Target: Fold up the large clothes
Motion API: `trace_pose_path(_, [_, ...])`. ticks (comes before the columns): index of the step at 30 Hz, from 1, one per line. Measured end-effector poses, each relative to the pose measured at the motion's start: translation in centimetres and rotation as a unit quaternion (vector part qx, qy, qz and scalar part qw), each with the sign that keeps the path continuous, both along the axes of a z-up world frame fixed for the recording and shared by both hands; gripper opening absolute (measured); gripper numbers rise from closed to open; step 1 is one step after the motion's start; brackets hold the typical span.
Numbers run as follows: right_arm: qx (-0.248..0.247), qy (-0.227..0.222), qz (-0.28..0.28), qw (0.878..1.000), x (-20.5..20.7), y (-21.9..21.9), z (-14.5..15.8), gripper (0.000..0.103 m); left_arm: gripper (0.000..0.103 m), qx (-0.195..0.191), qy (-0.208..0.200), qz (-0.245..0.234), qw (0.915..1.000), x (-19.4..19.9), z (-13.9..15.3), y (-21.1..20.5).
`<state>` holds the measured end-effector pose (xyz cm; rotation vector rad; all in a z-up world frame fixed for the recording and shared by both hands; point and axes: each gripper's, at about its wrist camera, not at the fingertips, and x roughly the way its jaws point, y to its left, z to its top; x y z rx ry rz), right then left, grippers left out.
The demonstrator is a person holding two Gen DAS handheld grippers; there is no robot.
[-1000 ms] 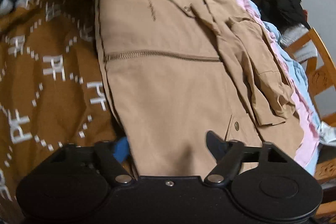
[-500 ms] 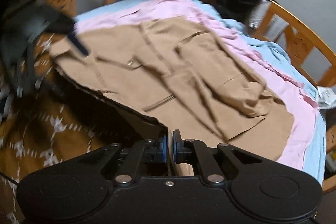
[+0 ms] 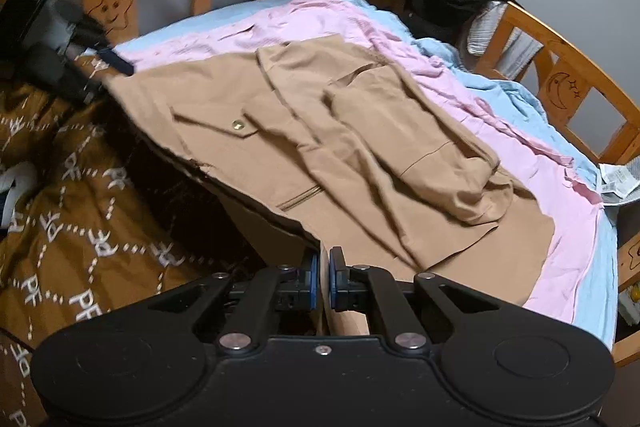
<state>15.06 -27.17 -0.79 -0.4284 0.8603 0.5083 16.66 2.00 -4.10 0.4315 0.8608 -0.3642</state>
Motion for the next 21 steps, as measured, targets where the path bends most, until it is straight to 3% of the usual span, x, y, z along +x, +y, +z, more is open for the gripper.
trace_pose_path(1, [-0.004, 0.002, 0.006, 1.0, -0.4, 0.2, -0.3, 0.008, 0.014, -0.006, 0.0, -0.007, 1.0, 0.1, 0.2, 0.0])
trace_pose_path(2, [-0.01, 0.003, 0.01, 1.0, -0.9, 0.3, -0.7, 0.012, 0.013, -0.012, 0.0, -0.009, 0.9999, 0.4, 0.5, -0.1])
trace_pose_path(4, [-0.029, 0.007, 0.021, 0.999, -2.2, 0.6, -1.9, 0.036, 0.009, -0.028, -0.003, -0.005, 0.9996, 1.1, 1.1, -0.1])
trace_pose_path(6, [-0.046, 0.024, 0.039, 0.998, -3.6, 0.7, -3.4, 0.044, 0.008, -0.041, -0.014, -0.003, 0.9991, 2.1, 1.7, 0.1])
trace_pose_path(8, [-0.087, 0.029, 0.061, 0.994, -5.5, 0.9, -5.2, 0.045, 0.007, -0.049, -0.025, -0.004, 0.9985, 2.8, 2.3, -0.1])
trace_pose_path(11, [-0.163, -0.006, 0.076, 0.984, -8.1, 0.1, -7.2, 0.043, 0.007, -0.047, -0.03, -0.014, 0.9984, 3.2, 2.6, -0.2])
trace_pose_path(13, [-0.195, -0.026, 0.062, 0.979, -8.8, -1.0, -7.6, 0.024, 0.007, -0.04, -0.023, -0.021, 0.9987, 3.0, 2.5, -0.1])
trace_pose_path(14, [-0.197, -0.033, 0.05, 0.979, -8.9, -1.8, -7.4, 0.02, 0.007, -0.038, -0.018, -0.023, 0.9989, 2.8, 2.5, 0.0])
trace_pose_path(15, [-0.197, -0.041, 0.039, 0.979, -9.1, -2.5, -7.0, 0.008, 0.007, -0.038, -0.012, -0.024, 0.9989, 2.6, 2.6, 0.2])
trace_pose_path(16, [-0.192, -0.049, 0.033, 0.98, -9.2, -3.2, -6.5, 0.003, 0.006, -0.041, -0.008, -0.022, 0.9989, 2.4, 2.8, 0.4])
trace_pose_path(21, [-0.156, -0.119, -0.026, 0.98, -5.9, -4.8, -1.3, 0.002, 0.005, -0.08, -0.037, 0.019, 0.9959, 4.4, 6.0, 0.5])
